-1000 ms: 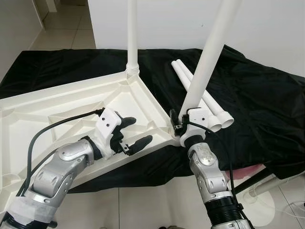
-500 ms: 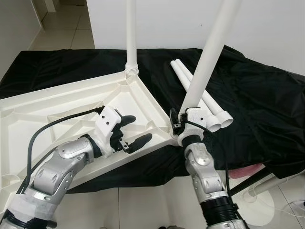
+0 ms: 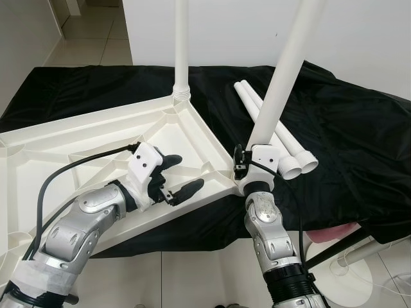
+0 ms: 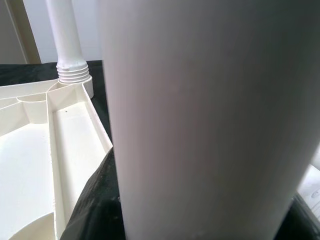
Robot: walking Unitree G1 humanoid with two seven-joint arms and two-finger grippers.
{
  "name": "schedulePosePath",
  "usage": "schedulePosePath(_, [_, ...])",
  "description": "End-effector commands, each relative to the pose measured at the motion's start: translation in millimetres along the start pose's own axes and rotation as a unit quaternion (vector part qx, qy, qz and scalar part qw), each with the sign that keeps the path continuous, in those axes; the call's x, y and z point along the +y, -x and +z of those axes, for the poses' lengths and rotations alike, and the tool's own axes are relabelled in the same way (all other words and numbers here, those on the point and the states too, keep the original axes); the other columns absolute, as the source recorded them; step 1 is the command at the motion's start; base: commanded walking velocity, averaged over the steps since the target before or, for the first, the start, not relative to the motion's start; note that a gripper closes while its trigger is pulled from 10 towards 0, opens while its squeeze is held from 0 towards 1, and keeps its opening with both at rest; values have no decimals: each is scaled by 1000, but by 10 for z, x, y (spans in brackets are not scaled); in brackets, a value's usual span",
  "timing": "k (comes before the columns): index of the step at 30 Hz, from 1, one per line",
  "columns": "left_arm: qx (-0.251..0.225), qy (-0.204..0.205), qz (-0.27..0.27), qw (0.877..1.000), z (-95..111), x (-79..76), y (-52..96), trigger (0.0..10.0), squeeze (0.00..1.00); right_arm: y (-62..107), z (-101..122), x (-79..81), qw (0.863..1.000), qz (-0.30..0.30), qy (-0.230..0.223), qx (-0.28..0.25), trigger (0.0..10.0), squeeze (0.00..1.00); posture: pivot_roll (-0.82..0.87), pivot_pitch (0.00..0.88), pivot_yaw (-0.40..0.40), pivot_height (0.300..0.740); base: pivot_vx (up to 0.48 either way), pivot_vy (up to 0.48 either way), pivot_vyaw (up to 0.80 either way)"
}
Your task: Building children table
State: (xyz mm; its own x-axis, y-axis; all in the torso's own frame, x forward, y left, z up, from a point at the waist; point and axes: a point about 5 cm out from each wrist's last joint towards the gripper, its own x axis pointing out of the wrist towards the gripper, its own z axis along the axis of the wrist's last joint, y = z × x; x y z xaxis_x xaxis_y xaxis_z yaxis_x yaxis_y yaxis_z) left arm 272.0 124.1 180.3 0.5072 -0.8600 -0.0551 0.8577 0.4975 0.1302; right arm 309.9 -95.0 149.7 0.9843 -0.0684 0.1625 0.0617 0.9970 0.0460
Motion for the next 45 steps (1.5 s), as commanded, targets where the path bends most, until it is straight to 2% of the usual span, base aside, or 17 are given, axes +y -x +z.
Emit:
schedulePosePath(1, [7,-12,-45,999,7,-20,9,10000,0,84,-240,-124,998,-28,11,55,10000,0,-53,96,-33,740,0,0,0])
schedulePosePath(6, [7,-12,-46,999,6,-16,5,10000,0,79,-187,-144,999,-28,10,38,10000,0,-55,95,-32,740,0,0,0])
schedulePosePath(10, [9,-13,-46,999,6,-3,5,10000,0,-1,187,-258,998,-45,7,-51,10000,0,-55,98,-28,740,0,0,0])
schedulePosePath(13, [10,-13,-46,999,6,-3,7,10000,0,3,287,-267,996,-46,3,-72,10000,0,-56,98,-28,740,0,0,0])
schedulePosePath(23, [10,-12,-47,999,3,-10,2,10000,0,21,308,-238,996,-45,-6,-74,10000,0,-58,98,-26,740,0,0,0])
schedulePosePath(27, [11,-14,-47,999,3,-8,1,10000,0,34,223,-249,997,-46,-8,-57,10000,0,-54,98,-25,740,0,0,0])
schedulePosePath(32, [4,-23,-24,999,47,73,6,10000,0,22,225,-268,998,-24,3,-57,10000,0,-52,96,-24,740,0,0,0])
schedulePosePath(34, [-15,-19,-1,1000,137,180,-5,10000,0,-13,251,-294,998,8,14,-60,10000,0,-51,94,-25,740,0,0,0])
schedulePosePath(38, [-23,-16,5,1000,175,215,-11,10000,0,-29,263,-307,998,21,18,-61,10000,0,-50,93,-26,740,0,0,0])
schedulePosePath(39, [-36,-8,11,999,229,261,-29,10000,180,-58,276,-328,997,42,23,-56,10000,0,-49,89,-25,740,0,0,0])
schedulePosePath(40, [-72,18,12,997,347,304,-73,10000,1000,-124,328,-397,995,72,34,-53,10000,0,-54,86,-23,740,0,0,0])
schedulePosePath(43, [-82,18,8,996,393,302,-97,10000,1000,-151,361,-428,994,80,39,-56,10000,0,-53,82,-22,740,0,0,0])
schedulePosePath(45, [-85,-9,19,996,458,311,-161,10000,1000,-194,422,-464,992,94,49,-62,10000,0,-53,82,-22,740,0,0,0])
